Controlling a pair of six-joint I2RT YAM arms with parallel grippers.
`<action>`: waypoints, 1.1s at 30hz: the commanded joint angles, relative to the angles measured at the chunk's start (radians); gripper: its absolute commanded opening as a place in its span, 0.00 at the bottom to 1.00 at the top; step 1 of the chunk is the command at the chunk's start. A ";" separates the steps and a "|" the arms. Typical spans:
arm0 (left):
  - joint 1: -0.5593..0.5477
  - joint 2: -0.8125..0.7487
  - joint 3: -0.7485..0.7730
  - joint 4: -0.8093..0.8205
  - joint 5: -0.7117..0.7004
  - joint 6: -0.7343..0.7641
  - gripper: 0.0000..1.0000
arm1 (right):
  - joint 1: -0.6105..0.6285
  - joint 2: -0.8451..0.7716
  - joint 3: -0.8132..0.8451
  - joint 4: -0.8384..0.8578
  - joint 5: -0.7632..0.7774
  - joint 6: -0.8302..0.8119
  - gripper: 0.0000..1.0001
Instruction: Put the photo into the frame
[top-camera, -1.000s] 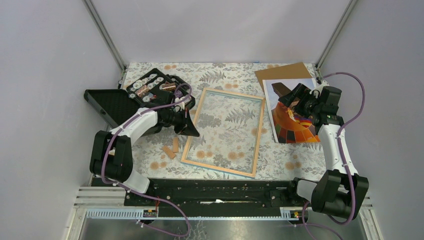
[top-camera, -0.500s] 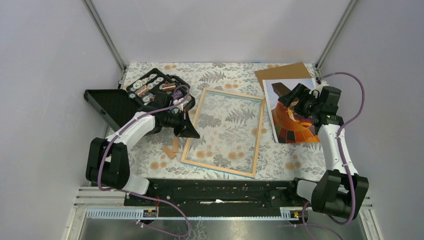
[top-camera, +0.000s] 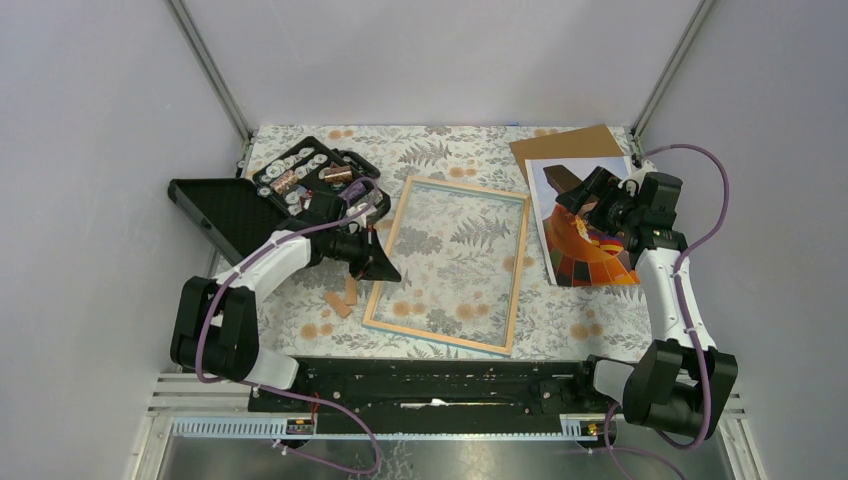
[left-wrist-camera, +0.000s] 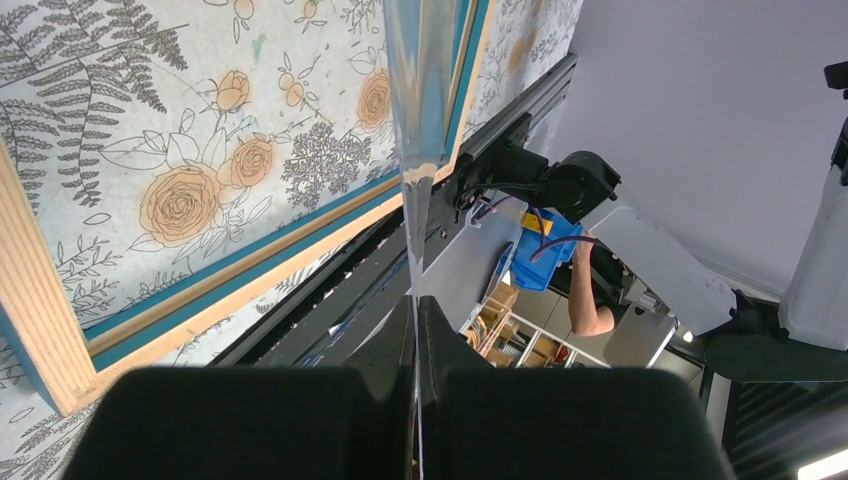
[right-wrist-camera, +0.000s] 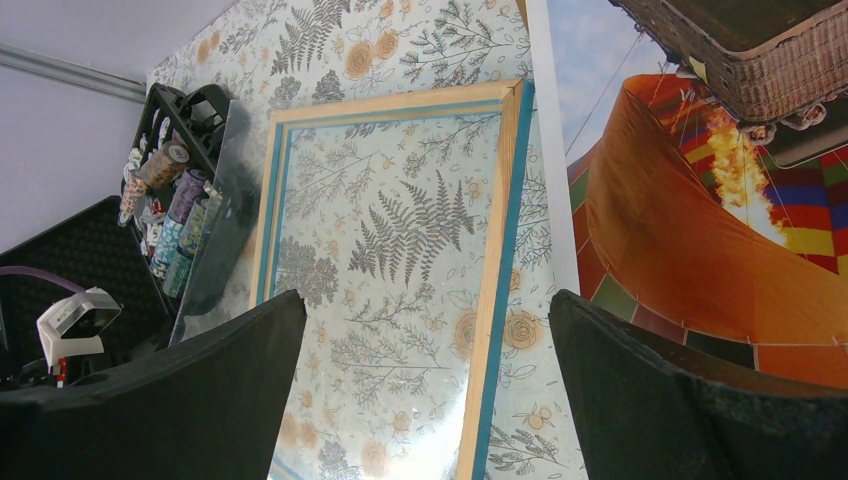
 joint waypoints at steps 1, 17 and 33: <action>-0.011 -0.041 -0.025 0.034 0.035 0.012 0.00 | 0.012 0.000 0.009 0.032 -0.024 -0.006 1.00; -0.012 -0.039 -0.063 -0.010 0.055 0.112 0.00 | 0.033 0.035 0.021 0.009 0.005 -0.007 1.00; -0.013 0.005 -0.025 0.008 -0.162 0.182 0.31 | 0.125 0.126 0.050 -0.043 0.096 -0.009 1.00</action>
